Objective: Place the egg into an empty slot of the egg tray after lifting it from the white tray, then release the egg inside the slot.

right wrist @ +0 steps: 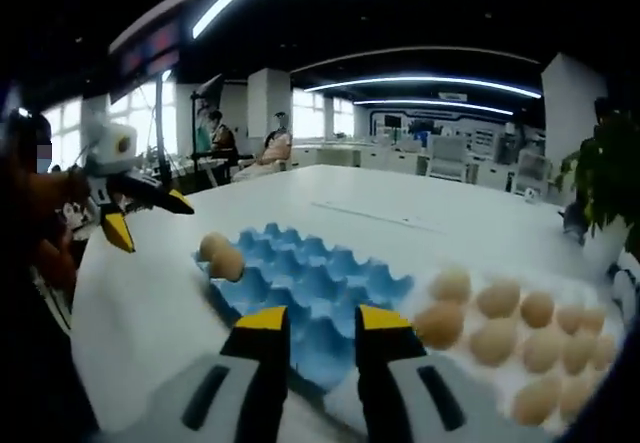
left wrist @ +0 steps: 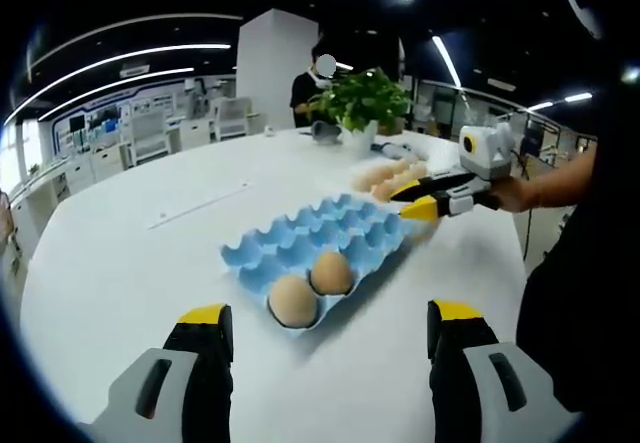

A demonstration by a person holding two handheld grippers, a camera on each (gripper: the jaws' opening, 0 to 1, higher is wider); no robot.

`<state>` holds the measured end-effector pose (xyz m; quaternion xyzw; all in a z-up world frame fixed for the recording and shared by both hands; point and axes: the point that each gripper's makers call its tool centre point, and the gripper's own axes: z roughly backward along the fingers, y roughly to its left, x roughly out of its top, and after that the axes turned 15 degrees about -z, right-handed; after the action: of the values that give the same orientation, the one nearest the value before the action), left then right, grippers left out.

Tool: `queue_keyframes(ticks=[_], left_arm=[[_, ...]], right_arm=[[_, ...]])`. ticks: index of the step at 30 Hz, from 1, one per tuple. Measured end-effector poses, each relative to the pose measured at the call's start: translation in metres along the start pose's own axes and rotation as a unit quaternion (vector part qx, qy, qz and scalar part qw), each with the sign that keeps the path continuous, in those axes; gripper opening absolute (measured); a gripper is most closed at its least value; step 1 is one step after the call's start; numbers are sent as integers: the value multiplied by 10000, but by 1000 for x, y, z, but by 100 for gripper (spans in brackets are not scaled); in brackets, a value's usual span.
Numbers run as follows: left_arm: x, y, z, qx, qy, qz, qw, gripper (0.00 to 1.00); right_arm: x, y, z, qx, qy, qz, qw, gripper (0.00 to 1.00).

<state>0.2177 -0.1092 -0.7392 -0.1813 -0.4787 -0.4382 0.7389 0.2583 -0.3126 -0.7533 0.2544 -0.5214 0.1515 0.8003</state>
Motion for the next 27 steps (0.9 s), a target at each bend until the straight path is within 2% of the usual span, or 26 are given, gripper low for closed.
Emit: queue_keyframes(ticks=[2,7,9,11,14,18,24,27], left_arm=[[0,-1,0,4,6,-2,10000,81],[-1,-3,3,15,19,8,10000,81],[-2,-5,4,14,28,11,10000,81],[-2,-6,4,-5,51,5,10000,81],[-3,-8,4,-34,64,0,10000,81],[-2,-8,4,-25,54,-8,10000,81],[-3,-8,4,-36,70,-10,10000,81],[-3,-8,4,-33,87,-11,10000,81]], right_arm=[[1,-6,6,-97,-33,8,9999,25],[8,-47,36,-827,-279,-64,9962,28],[11,-67,50,-1174,-400,-142,9922,31],[13,-79,58,-1344,-534,-335,9889,33],[12,-107,75,-1819,-649,-504,9799,32],[8,-129,88,-2117,-763,-848,9707,32],[-4,-133,85,-2122,-483,-759,9731,31],[-23,-141,80,-2265,-14,-668,9717,30]])
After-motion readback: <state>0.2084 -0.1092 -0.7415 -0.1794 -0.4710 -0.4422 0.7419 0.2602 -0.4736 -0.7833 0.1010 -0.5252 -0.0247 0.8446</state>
